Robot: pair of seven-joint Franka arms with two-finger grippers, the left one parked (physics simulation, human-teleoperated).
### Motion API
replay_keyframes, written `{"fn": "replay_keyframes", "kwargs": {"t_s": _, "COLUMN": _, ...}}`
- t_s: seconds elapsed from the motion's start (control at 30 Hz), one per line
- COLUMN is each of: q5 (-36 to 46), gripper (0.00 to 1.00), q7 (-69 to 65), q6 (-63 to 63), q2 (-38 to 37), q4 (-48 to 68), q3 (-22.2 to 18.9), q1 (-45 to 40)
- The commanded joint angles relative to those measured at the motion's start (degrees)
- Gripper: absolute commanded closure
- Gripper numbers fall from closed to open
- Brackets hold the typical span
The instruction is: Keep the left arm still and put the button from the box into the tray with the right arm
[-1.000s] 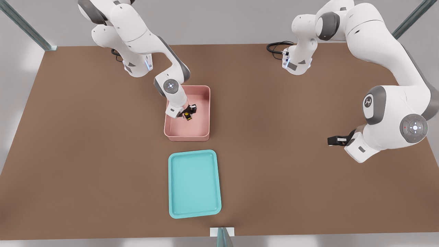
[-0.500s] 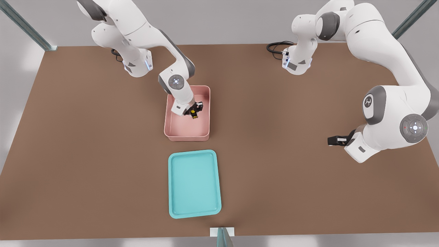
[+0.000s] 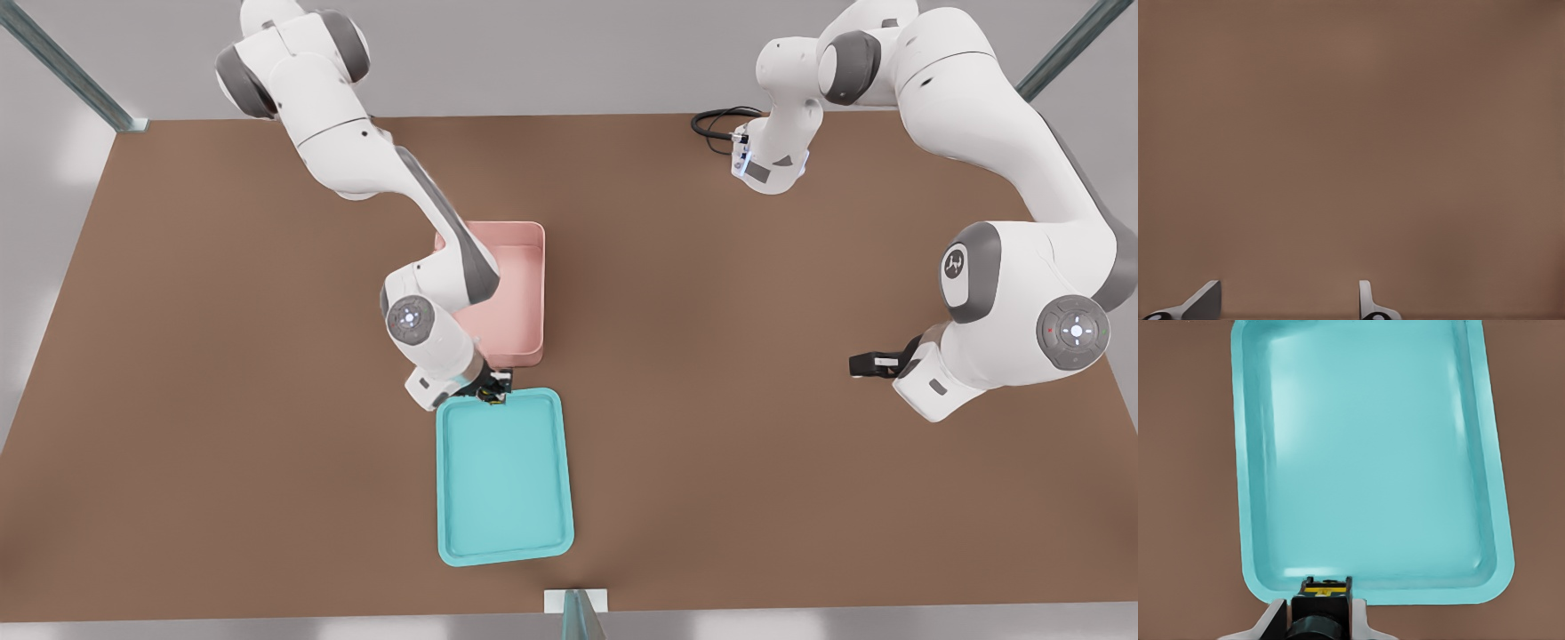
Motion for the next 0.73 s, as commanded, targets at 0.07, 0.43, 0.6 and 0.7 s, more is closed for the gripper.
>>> {"fn": "replay_keyframes", "kwargs": {"t_s": 0.07, "q5": 2.46, "gripper": 0.60, "q7": -6.68, "q6": -1.42, "q2": 12.68, "q4": 16.40, "q3": -1.08, "q1": -0.22}}
{"fn": "replay_keyframes", "kwargs": {"t_s": 0.43, "q5": -11.68, "gripper": 0.00, "q7": -21.35, "q6": -50.46, "q2": -16.93, "q4": 17.64, "q3": 1.03, "q1": -15.50}}
{"fn": "replay_keyframes", "kwargs": {"t_s": 0.6, "q5": -14.67, "gripper": 0.00, "q7": -23.47, "q6": -56.97, "q2": -24.94, "q4": 10.87, "q3": 0.42, "q1": -21.66}}
{"fn": "replay_keyframes", "kwargs": {"t_s": 0.7, "q5": -14.23, "gripper": 0.00, "q7": -23.38, "q6": -55.39, "q2": -23.97, "q4": 10.96, "q3": -0.02, "q1": -22.63}}
